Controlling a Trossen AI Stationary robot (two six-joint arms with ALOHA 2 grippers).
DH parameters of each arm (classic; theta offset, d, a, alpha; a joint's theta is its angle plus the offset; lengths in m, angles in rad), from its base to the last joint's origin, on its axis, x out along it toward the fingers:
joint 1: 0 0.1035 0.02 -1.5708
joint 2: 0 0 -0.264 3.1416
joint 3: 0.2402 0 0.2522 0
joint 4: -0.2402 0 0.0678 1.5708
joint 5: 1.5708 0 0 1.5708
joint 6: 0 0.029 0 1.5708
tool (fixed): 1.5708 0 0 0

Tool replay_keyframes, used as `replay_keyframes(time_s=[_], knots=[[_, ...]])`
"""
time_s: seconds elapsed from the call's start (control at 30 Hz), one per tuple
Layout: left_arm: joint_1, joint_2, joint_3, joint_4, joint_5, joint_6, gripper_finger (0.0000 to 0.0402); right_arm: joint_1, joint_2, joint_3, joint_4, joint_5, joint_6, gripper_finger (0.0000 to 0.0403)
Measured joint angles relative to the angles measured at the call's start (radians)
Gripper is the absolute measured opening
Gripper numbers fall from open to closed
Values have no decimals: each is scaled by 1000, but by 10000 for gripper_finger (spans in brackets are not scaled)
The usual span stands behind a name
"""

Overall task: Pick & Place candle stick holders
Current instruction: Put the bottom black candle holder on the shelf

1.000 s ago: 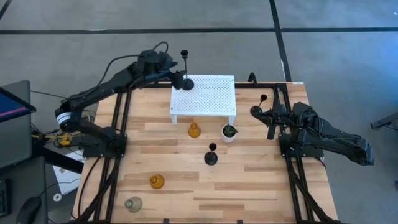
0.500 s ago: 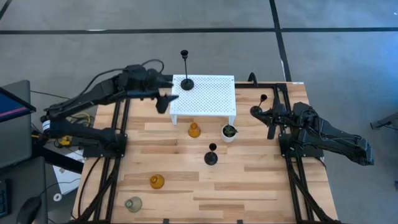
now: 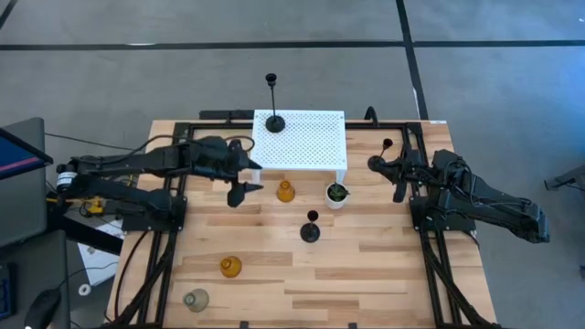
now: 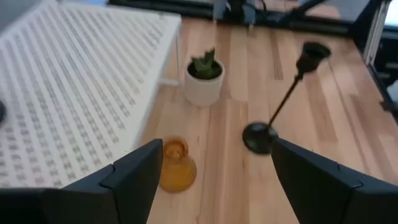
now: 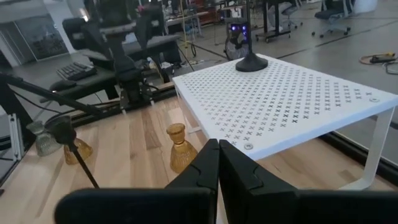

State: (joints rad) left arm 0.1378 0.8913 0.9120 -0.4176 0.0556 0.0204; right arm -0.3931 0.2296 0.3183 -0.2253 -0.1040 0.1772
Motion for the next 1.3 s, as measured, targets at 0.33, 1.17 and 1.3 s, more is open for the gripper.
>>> replay_keyframes(time_s=[0.33,1.17,1.3], knots=[[-2,6,-75,77,-2,-101,300,0,0,0,43,0,-1,0],[-14,6,-92,112,-2,-118,300,225,115,0,170,-184,-127,0],[-14,6,-92,111,1,-50,297,279,188,0,261,-181,-126,0]])
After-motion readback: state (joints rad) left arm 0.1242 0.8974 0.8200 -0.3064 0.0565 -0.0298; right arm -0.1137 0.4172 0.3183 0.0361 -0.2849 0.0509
